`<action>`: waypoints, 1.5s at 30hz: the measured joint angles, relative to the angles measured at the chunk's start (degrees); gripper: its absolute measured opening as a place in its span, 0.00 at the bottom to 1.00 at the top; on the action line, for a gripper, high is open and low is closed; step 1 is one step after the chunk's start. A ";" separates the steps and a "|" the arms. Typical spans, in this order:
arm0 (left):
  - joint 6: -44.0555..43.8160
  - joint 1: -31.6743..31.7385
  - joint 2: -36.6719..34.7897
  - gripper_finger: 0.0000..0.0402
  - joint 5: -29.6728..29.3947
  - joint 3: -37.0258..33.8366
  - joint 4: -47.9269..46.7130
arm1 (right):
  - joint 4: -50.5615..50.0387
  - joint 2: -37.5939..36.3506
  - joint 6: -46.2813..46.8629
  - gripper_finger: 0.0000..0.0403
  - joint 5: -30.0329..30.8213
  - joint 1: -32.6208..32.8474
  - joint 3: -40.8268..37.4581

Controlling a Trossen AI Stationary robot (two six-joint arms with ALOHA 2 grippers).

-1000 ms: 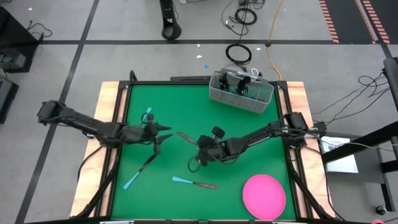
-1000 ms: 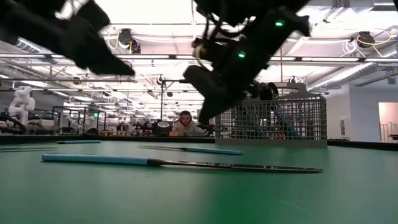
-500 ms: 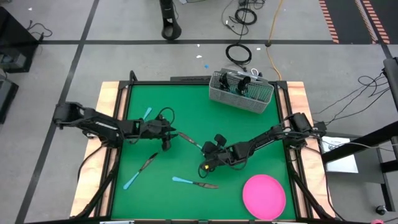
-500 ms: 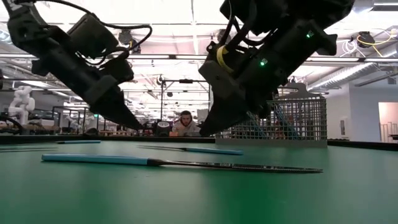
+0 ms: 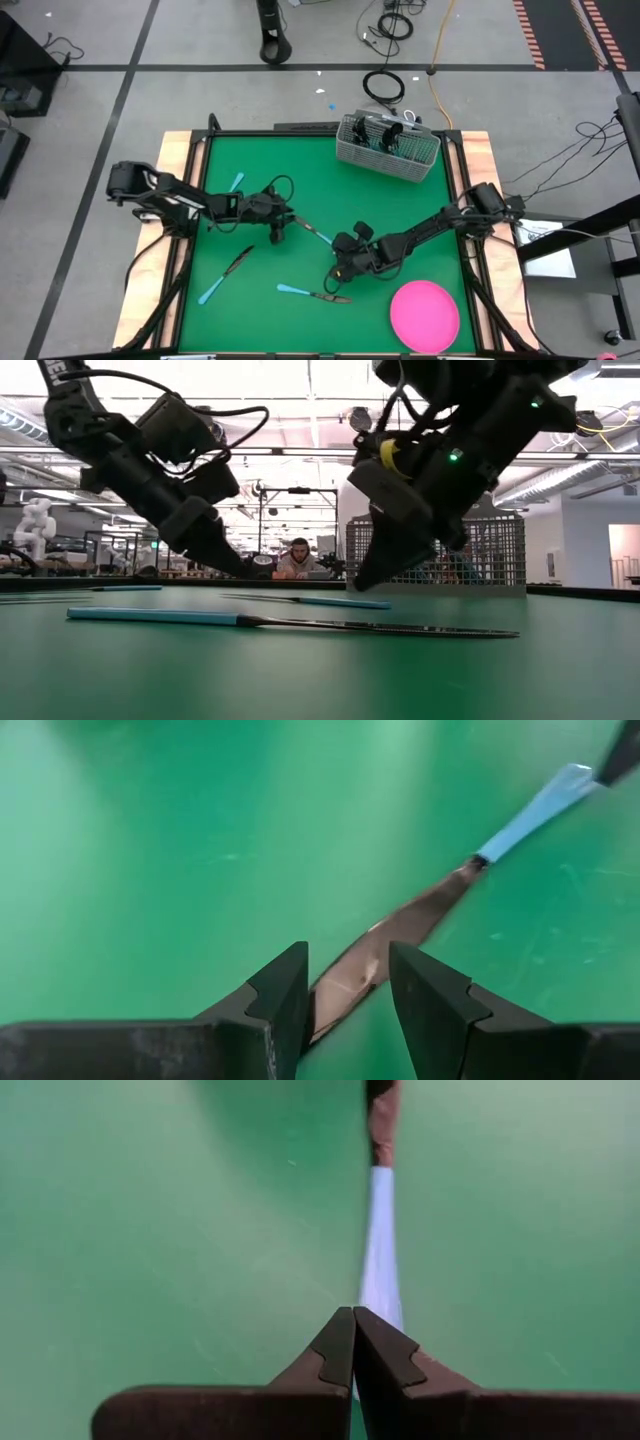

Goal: Sort silverware
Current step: Put the blue table knife into the silverware basket

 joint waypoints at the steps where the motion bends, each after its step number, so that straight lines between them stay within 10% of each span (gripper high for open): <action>1: 0.31 -0.05 0.71 0.36 0.75 0.58 0.01 | -0.89 0.00 0.87 0.00 1.00 0.34 0.00; 31: 9.57 -0.36 3.98 0.36 12.23 4.68 5.08 | 15.30 -0.44 13.50 0.00 2.68 3.47 -14.46; 45: 18.92 -0.31 12.67 0.36 13.81 22.24 -20.80 | 16.64 -0.33 11.97 0.00 2.84 3.96 -15.17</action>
